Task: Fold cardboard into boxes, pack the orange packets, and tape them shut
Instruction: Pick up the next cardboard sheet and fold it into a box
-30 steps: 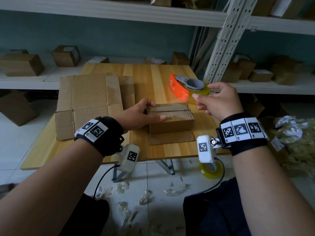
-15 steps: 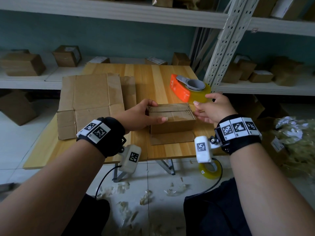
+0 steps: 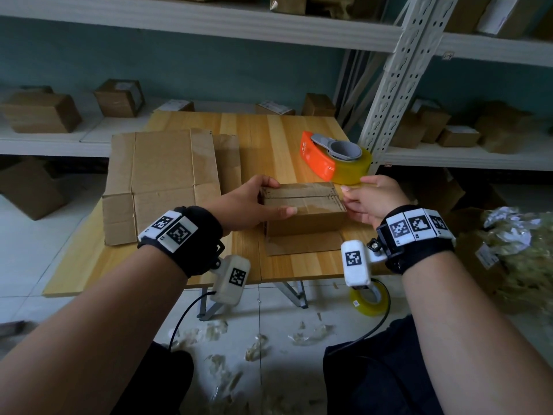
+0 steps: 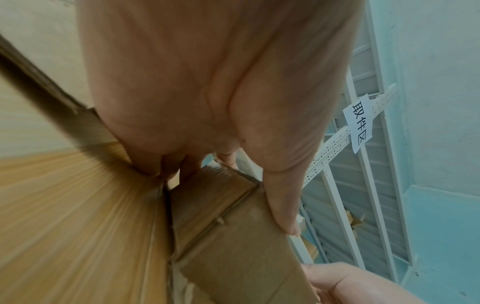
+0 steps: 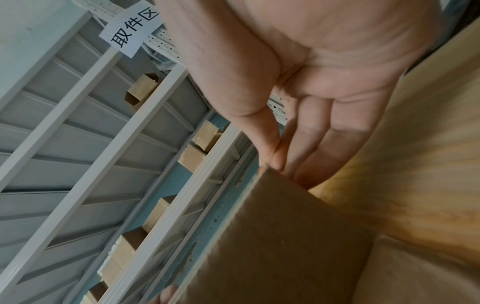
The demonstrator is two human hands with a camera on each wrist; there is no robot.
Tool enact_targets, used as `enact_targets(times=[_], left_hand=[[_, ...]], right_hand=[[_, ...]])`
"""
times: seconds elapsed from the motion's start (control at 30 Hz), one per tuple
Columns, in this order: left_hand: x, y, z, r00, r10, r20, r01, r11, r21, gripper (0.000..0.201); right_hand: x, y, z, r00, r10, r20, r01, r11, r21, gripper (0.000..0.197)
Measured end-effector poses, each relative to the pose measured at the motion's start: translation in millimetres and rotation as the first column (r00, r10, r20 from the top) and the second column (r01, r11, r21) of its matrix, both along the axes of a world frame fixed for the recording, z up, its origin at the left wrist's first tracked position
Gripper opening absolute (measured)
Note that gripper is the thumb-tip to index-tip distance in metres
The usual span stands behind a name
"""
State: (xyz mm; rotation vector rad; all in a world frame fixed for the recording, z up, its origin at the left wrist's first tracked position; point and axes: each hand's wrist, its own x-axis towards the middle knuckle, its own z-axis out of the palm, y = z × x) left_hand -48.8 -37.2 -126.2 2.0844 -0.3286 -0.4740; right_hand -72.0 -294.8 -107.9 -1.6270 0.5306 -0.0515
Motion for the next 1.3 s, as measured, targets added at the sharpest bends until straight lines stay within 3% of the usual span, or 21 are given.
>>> enact_targets(times=[0.03,0.1,0.23,0.33,0.4,0.5,0.53,0.63,0.7,0.77,0.83,1.03,1.17,1.3], left_hand=[[-1,0,0,1.000,0.002,-0.004,-0.002,1.000,-0.003,0.070],[-2,0,0,1.000,0.003,-0.003,-0.003,1.000,-0.011,0.069],[-4,0,2,1.000,-0.002,-0.016,0.002,0.999,-0.032,0.069],[-5,1,4,0.999,-0.007,-0.031,0.006,0.999,-0.038,0.068],[-9,-1,5,0.999,-0.030,-0.019,0.030,0.999,-0.022,0.068],[-15,-5,7,0.998,-0.067,0.002,0.067,0.998,0.012,0.084],[-17,-7,8,0.998,-0.062,-0.003,0.062,0.998,0.007,0.090],[-21,-11,13,1.000,-0.008,-0.021,0.005,0.994,-0.113,0.101],[-22,-13,18,0.998,0.054,-0.023,-0.058,0.970,-0.235,0.106],[-20,-13,21,0.995,0.080,-0.065,-0.100,0.902,-0.419,0.107],[-19,-11,24,0.991,0.082,-0.107,-0.127,0.838,-0.531,0.095],[-20,-11,32,0.972,0.164,-0.169,-0.234,0.757,-0.610,0.067],[-17,-9,32,0.953,0.243,-0.183,-0.303,0.720,-0.624,0.063],[-16,-3,38,0.931,0.241,-0.273,-0.364,0.644,-0.673,0.054]], right_hand=[[-2,1,1,1.000,0.000,-0.011,0.000,1.000,0.003,0.058],[-3,0,1,1.000,0.003,-0.021,-0.003,1.000,0.003,0.026],[-7,3,1,1.000,-0.021,-0.024,0.021,0.999,0.028,0.034],[-5,5,-3,0.999,-0.042,-0.012,0.043,0.996,0.083,0.015],[-6,7,-4,0.998,-0.065,-0.004,0.065,0.988,0.138,0.017],[-7,8,-2,0.993,-0.112,0.024,0.105,0.973,0.207,0.008],[-8,7,-1,0.991,-0.130,0.042,0.117,0.967,0.228,0.009],[-11,10,5,0.969,-0.213,0.126,0.167,0.938,0.303,0.058],[-15,12,11,0.946,-0.263,0.192,0.191,0.926,0.325,0.071],[-19,18,16,0.924,-0.284,0.255,0.180,0.914,0.365,0.069],[-23,25,19,0.902,-0.312,0.300,0.175,0.896,0.407,0.065],[-24,40,24,0.835,-0.362,0.415,0.138,0.867,0.479,0.061],[-23,44,26,0.826,-0.339,0.451,0.068,0.853,0.517,0.062],[-23,47,26,0.821,-0.292,0.491,-0.006,0.855,0.518,0.049]])
